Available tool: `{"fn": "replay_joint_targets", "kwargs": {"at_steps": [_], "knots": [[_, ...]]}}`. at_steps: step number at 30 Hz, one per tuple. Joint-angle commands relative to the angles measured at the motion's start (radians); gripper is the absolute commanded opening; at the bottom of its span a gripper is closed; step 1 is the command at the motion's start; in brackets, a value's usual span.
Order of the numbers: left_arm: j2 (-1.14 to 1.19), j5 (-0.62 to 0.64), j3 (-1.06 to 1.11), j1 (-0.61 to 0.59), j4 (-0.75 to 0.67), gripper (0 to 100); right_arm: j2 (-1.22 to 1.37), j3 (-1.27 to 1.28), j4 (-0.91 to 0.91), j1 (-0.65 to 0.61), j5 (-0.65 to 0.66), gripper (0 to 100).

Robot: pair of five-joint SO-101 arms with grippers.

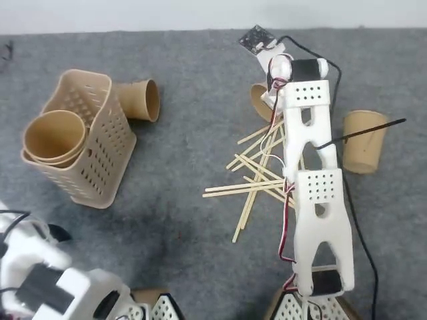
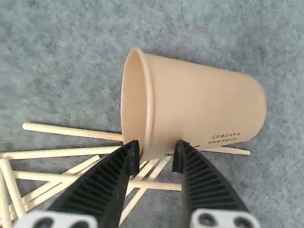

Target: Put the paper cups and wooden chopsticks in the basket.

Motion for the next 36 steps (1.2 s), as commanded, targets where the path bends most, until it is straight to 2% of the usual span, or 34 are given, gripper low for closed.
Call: {"fn": "replay_joint_targets", "kwargs": {"at_steps": [1, 6, 13, 15, 17, 23, 30, 36], "knots": [[-0.014, -0.011, 0.012, 0.025, -0.012, 30, 0.002, -0.028, -0.016, 0.010, 0.009, 14.4], [-0.014, -0.011, 0.012, 0.025, -0.012, 30, 0.021, -0.106, -0.027, 0.025, 0.025, 14.4], [-0.014, -0.011, 0.012, 0.025, -0.012, 30, 0.140, -0.196, -0.131, 0.081, 0.071, 13.9], [-0.014, -0.011, 0.012, 0.025, -0.012, 30, 0.173, -0.196, -0.162, 0.094, 0.072, 10.2], [-0.014, -0.011, 0.012, 0.025, -0.012, 30, 0.194, -0.196, -0.196, 0.111, 0.072, 0.6], [-0.014, -0.006, 0.012, 0.025, -0.012, 30, 0.183, -0.198, -0.226, 0.145, 0.072, 0.9], [-0.014, -0.006, 0.012, 0.025, -0.012, 30, 0.044, -0.193, -0.183, 0.156, 0.066, 0.8], [-0.014, -0.006, 0.012, 0.025, -0.012, 30, -0.137, -0.193, -0.033, 0.107, 0.064, 0.8]]}}
